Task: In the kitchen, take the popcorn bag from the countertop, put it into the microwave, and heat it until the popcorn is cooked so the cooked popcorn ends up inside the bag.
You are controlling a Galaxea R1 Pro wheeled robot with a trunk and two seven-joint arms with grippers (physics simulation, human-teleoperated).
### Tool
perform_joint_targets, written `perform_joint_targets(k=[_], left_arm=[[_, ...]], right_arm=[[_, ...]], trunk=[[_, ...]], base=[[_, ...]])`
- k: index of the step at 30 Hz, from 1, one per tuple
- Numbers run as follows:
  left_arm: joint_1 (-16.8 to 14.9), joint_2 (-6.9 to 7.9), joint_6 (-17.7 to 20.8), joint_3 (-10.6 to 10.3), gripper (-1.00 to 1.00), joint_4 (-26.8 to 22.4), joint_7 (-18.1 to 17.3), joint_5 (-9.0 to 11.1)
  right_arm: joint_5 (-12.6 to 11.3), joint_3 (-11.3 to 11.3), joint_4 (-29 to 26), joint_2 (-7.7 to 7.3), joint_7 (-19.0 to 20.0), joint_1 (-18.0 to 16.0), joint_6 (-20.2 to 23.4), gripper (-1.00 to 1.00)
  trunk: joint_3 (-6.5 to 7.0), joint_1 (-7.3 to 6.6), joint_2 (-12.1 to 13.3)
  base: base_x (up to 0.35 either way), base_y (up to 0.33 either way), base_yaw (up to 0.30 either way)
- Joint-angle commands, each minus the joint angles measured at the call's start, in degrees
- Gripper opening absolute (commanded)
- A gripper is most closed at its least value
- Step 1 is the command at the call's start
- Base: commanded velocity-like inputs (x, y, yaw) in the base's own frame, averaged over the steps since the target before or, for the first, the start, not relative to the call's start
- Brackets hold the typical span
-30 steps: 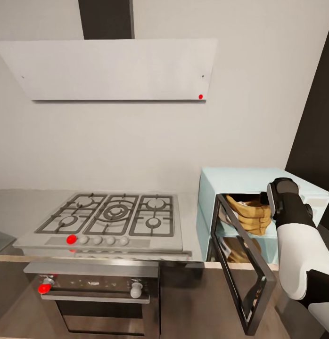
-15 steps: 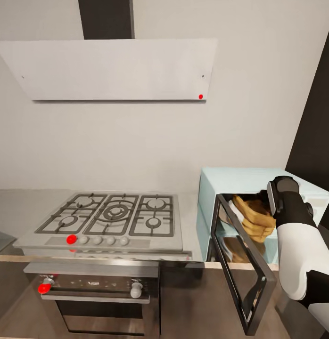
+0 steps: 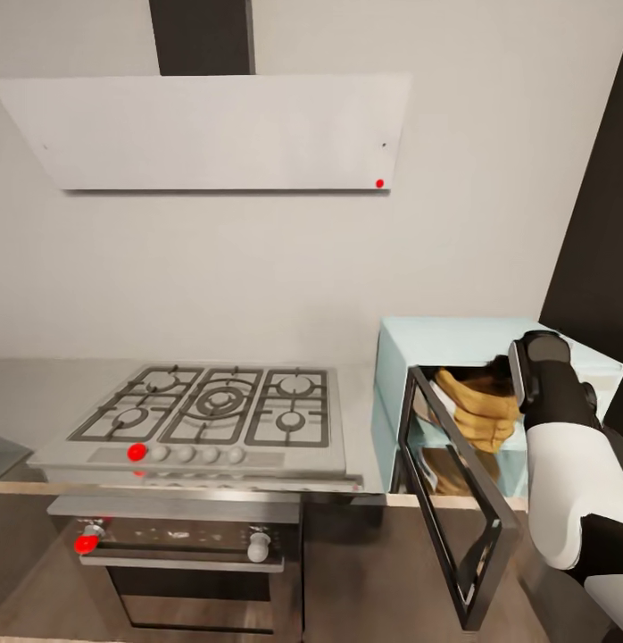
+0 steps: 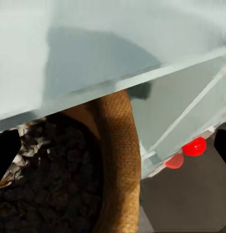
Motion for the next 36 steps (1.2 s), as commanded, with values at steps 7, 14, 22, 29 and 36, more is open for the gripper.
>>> perform_joint_targets(k=[7,14,22,29,36], left_arm=[[0.02,-0.02,-0.08,0.11,1.00,-0.06,0.04,0.33],[0.02,-0.02,-0.08,0.11,1.00,-0.06,0.05,0.33],[0.02,-0.02,-0.08,0.06,1.00,0.06,-0.03,0.30],[0.02,-0.02,-0.08,0.02,1.00,0.11,-0.03,0.24],[0.02,0.00,-0.08,-0.05,1.00,0.04,-0.03,0.24]], right_arm=[[0.11,0.00,-3.29,-0.04,-0.33,-0.07,0.20,1.00],[0.13,-0.09,-3.18,-0.44,-0.34,-0.07,0.20,1.00],[0.09,-0.09,-1.95,-0.38,1.70,4.89,0.20,1.00],[0.24,-0.09,-2.02,-1.29,15.52,8.68,0.20,1.00],[0.89,-0.09,-2.33,-2.72,33.84,13.60,-3.69,1.00]], trunk=[[-0.05,-0.02,-0.05],[-0.05,-0.02,-0.05],[-0.05,-0.02,-0.05],[-0.05,-0.02,-0.05],[-0.05,-0.02,-0.05]], base=[[-0.328,0.000,0.000],[-0.345,0.000,0.000],[-0.264,0.000,0.000],[-0.014,0.000,0.000],[0.000,0.000,0.000]])
